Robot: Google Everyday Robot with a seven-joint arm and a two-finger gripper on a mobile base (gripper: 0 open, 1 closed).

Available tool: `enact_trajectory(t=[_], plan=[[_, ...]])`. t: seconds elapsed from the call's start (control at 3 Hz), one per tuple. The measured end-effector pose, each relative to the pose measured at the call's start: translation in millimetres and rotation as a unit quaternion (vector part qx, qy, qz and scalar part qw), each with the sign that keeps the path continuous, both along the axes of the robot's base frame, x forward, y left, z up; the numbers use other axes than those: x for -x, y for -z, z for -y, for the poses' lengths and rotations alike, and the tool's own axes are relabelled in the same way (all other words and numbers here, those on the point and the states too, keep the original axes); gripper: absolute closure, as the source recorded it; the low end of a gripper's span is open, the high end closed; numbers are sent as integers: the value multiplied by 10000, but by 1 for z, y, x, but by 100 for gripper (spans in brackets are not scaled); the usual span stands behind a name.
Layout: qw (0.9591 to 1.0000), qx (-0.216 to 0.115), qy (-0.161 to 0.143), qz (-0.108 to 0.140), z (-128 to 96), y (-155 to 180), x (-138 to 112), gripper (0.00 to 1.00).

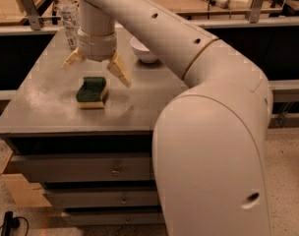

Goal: Place sponge into white bowl

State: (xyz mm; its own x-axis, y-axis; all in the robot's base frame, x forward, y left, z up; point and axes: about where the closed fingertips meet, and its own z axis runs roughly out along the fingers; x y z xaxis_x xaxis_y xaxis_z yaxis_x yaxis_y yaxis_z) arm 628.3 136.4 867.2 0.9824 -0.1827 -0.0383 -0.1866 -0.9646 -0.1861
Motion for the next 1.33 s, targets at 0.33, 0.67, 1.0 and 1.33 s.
enact_trajectory(t=[0.33,0.67,1.0,1.33], plan=[[9997,-43,-161,-160,-24,18,-7,18],[9993,37,-195,-317,-41,33,-7,42],[9993,44,-154,-335,-41,33,-8,58],[9993,48,-142,-333,-40,32,-9,59]])
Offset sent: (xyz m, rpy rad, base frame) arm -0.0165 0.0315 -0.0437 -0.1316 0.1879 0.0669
